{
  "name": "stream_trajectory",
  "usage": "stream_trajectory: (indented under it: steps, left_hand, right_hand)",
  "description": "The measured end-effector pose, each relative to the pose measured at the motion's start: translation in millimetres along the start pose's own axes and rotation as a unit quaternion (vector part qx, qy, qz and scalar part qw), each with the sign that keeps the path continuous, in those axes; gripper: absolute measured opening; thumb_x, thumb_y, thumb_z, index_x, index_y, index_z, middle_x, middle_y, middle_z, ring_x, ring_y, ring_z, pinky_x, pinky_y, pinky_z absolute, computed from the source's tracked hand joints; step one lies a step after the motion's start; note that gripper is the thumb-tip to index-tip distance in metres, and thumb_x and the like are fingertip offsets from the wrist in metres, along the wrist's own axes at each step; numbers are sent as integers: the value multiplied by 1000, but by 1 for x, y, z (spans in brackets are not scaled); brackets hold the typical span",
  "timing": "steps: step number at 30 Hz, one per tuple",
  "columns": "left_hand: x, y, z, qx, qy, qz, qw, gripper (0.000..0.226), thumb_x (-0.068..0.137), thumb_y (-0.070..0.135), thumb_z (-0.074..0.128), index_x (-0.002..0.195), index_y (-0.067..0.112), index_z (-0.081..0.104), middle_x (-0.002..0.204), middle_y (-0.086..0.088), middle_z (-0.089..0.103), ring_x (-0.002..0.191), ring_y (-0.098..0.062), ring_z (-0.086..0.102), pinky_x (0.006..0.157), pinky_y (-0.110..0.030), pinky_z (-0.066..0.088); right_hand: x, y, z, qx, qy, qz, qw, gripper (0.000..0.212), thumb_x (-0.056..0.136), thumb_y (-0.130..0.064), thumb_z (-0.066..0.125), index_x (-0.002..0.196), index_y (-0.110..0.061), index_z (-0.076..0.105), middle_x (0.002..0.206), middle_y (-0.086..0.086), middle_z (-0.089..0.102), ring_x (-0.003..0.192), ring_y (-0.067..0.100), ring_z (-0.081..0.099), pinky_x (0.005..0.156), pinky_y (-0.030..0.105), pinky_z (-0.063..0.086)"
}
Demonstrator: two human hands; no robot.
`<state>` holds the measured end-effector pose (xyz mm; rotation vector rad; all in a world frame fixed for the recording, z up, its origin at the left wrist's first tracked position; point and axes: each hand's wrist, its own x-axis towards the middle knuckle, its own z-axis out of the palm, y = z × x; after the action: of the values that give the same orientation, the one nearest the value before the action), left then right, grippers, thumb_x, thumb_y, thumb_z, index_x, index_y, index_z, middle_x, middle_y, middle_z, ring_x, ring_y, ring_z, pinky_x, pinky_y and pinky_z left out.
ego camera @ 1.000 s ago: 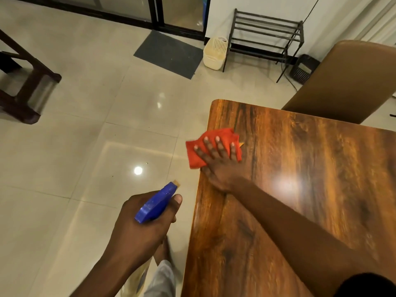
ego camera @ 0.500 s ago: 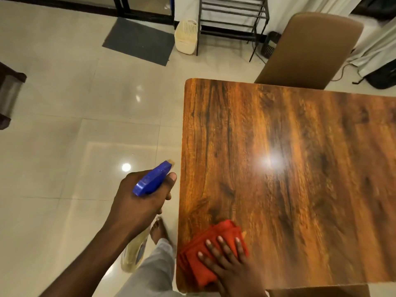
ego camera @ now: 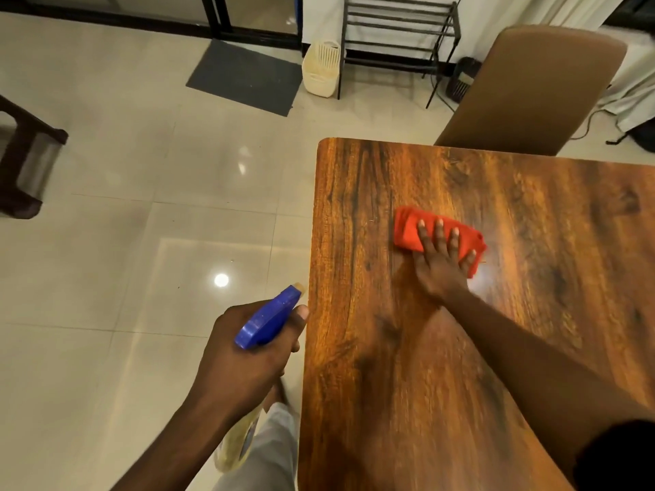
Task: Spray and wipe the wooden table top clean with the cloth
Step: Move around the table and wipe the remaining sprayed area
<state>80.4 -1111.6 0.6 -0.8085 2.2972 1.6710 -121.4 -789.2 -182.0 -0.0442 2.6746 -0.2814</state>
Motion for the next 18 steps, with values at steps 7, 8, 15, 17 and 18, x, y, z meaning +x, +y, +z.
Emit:
stream_trajectory:
  steps: [7,8,15,17,18]
  left_hand:
    - [1,2,4,12,22,-15,1000,47,80,66,59,76,21,75,55,18,71,59,-2,72,66,-20,47]
    - [2,3,4,15,22,-13,1000,47,80,65,59,75,21,75,55,17,71,59,-2,72,66,-19,47]
    - [6,5,-6,59,21,13,998,40,93,53,68,67,23,73,55,12,72,59,-10,73,55,-6,45]
    - [5,5,-9,67,13,21,997,41,95,49,69,67,20,74,57,6,73,59,-18,72,54,-10,48]
    - [5,4,-12,72,10,26,997,41,96,47,70,67,18,74,58,3,74,60,-21,72,55,-13,49]
  right_hand:
    - [80,-107,-14,-17,-77,-70,994,70,114,-61,23,169,-46,-19,176,-3,-34,162,34,-32,124,73,-21]
    - [77,-117,-7,-33,-78,-100,991,71,114,-61,23,168,-46,-20,176,-3,-34,161,34,-32,124,73,-20]
    - [-25,-146,84,-100,-82,-286,950,74,112,-62,21,167,-44,-25,174,-5,-38,159,30,-39,124,72,-19]
    - [-70,-134,112,-103,-83,-322,937,76,109,-64,20,169,-42,-21,175,-6,-37,159,30,-38,123,73,-20]
    - [-94,-128,125,-113,-77,-337,932,78,108,-65,21,171,-40,-16,177,-4,-32,162,33,-32,123,74,-18]
